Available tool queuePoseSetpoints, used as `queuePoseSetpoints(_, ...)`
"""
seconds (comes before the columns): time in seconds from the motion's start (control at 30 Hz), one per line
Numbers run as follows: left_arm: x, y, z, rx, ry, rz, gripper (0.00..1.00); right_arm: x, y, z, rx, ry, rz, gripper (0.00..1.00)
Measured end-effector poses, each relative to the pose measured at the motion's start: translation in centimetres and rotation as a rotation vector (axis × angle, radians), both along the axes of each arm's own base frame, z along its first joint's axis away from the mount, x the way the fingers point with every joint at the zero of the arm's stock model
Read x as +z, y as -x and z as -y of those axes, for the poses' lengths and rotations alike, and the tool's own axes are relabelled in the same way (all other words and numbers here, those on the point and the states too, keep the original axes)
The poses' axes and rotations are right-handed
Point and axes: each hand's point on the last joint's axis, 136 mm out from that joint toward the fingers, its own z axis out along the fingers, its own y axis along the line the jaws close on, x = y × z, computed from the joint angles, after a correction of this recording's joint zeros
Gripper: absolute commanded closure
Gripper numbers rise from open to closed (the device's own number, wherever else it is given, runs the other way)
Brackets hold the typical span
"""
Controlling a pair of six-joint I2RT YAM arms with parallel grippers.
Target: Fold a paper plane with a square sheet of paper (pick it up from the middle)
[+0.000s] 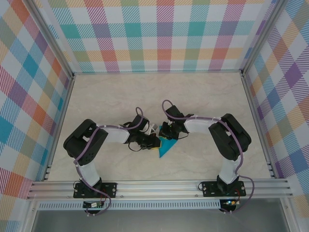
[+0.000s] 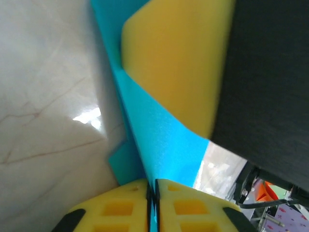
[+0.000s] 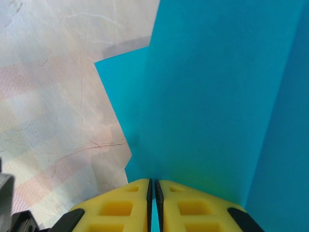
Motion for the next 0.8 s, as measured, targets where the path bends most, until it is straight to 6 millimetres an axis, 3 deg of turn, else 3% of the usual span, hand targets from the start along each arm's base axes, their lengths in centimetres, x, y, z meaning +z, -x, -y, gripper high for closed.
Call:
queuePoseSetpoints(0.23, 2.4, 0.4, 0.0, 0.020, 0.052, 0.012, 0.76, 0.0, 0.0, 0.0, -0.010, -0.007, 0.001, 0.86)
queuePoseSetpoints(0.8, 1.9, 2.0, 0.5, 0.001, 0.043, -0.025, 0.75, 0.0, 0.1, 0.0, -0.012, -0.018, 0.009, 0.86)
